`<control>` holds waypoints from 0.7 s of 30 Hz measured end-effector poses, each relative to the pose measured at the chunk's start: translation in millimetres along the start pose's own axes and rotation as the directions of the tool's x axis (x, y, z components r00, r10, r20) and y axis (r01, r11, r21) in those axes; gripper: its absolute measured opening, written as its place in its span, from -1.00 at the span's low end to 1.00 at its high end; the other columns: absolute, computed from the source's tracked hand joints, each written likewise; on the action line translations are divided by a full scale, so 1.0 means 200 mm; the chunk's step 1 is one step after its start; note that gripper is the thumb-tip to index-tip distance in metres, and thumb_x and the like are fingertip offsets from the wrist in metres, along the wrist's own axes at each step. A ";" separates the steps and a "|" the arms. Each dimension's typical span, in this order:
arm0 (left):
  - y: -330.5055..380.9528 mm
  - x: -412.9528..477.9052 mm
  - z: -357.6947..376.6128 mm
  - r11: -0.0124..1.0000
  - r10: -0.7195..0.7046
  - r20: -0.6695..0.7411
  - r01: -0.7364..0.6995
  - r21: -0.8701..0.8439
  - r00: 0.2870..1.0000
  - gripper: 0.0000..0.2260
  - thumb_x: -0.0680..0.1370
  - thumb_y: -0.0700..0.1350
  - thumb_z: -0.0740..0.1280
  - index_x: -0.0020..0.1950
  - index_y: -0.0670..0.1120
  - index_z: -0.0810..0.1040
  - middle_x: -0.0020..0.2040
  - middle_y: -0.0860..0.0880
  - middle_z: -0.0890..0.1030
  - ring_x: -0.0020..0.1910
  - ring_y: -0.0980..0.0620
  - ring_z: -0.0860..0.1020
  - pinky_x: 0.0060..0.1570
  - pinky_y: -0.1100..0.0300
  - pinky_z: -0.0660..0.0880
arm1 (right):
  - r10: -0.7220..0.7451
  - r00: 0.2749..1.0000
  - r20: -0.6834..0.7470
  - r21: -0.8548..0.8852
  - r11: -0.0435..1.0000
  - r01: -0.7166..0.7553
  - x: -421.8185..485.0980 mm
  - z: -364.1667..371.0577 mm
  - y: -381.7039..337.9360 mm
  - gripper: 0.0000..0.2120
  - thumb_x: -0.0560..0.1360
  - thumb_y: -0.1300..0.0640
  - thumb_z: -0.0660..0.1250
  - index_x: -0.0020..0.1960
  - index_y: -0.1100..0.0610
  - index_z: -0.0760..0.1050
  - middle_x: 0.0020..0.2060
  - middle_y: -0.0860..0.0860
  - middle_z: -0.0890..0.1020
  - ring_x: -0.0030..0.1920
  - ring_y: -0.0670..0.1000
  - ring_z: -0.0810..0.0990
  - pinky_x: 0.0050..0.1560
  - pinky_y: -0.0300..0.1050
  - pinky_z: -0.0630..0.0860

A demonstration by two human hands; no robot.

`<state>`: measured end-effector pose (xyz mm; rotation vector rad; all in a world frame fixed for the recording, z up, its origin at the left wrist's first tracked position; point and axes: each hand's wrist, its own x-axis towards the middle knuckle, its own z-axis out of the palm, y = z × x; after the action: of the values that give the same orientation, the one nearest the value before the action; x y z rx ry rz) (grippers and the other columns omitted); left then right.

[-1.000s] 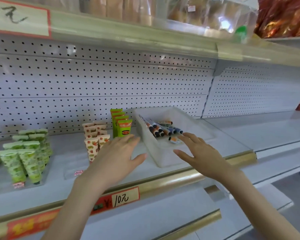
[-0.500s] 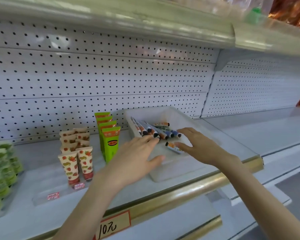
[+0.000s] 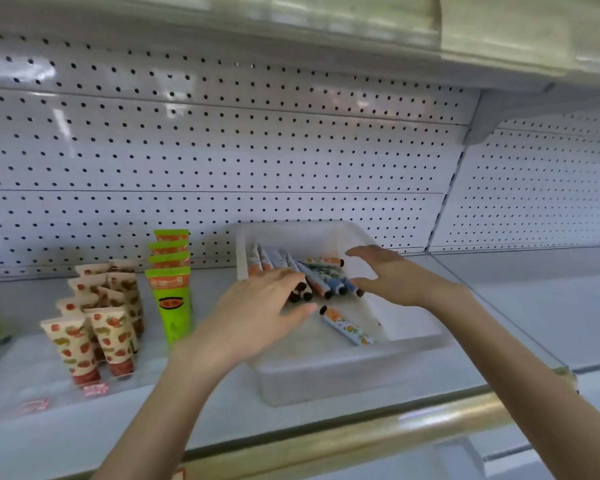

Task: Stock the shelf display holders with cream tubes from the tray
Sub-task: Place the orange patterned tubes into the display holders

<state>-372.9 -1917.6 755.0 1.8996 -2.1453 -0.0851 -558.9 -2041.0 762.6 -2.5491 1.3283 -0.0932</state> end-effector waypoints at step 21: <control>-0.02 0.11 0.07 0.991 -0.087 -0.030 0.084 -0.101 0.996 -0.58 0.59 0.15 0.11 0.40 0.02 0.32 0.37 0.08 0.37 0.32 0.05 0.33 0.19 0.13 0.34 | 0.075 0.895 0.439 -0.227 0.974 0.030 0.19 0.17 0.11 -0.74 0.43 -0.04 0.42 -0.10 0.13 0.45 -0.27 -0.06 0.40 -0.30 -0.02 0.47 -0.38 -0.25 0.37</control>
<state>-373.7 -1942.5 744.9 1.9213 -1.9985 -0.1728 -547.7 -2077.4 721.4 -2.5139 1.2370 0.6490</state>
